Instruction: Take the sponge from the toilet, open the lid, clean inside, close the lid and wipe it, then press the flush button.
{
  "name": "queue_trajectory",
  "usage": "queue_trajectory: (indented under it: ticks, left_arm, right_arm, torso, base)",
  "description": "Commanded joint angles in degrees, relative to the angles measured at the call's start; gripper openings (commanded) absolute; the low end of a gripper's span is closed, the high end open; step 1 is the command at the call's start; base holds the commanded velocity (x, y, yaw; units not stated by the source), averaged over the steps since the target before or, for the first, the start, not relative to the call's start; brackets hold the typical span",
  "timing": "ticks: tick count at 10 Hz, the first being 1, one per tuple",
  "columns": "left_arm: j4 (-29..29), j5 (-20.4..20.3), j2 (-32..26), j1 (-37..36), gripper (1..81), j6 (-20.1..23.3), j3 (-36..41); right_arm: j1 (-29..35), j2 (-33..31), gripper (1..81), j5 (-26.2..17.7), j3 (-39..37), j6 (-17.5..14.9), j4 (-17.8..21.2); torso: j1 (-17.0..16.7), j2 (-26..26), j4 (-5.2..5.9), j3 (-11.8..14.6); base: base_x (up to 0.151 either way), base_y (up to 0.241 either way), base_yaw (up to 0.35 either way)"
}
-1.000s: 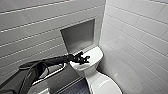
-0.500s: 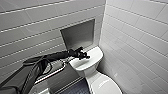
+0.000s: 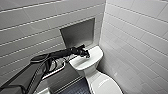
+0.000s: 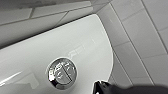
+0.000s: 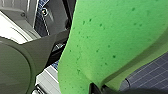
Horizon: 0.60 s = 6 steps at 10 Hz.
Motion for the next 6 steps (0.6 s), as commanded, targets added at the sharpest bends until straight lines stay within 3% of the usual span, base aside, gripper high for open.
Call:
queue_trajectory:
  ticks: [1, 4, 6]
  left_arm:
    - [1.26, 1.97, 1.29, -11.01, 1.0, 0.10, -1.95]
    - [1.96, 2.06, 2.26, -11.01, 1.0, 0.10, -4.68]
    - [3.01, 2.06, 2.18, -10.93, 1.0, 0.10, -5.91]
  right_arm:
    - [-0.25, -1.10, 1.0, -4.83, 2.02, 0.12, 0.37]
    - [-0.25, -1.01, 1.0, -4.83, 1.76, 0.12, 0.37]
    - [-0.25, -0.92, 1.0, -4.83, 1.76, 0.12, 0.37]
  torso:
    - [0.00, 0.00, 0.00, -1.70]
    - [0.02, 0.02, 0.00, -3.29]
    - [0.05, 0.07, 0.00, -2.82]
  base:
    - [0.000, 0.000, 0.000]
    - [0.000, 0.000, 0.000]
    - [0.000, 0.000, 0.000]
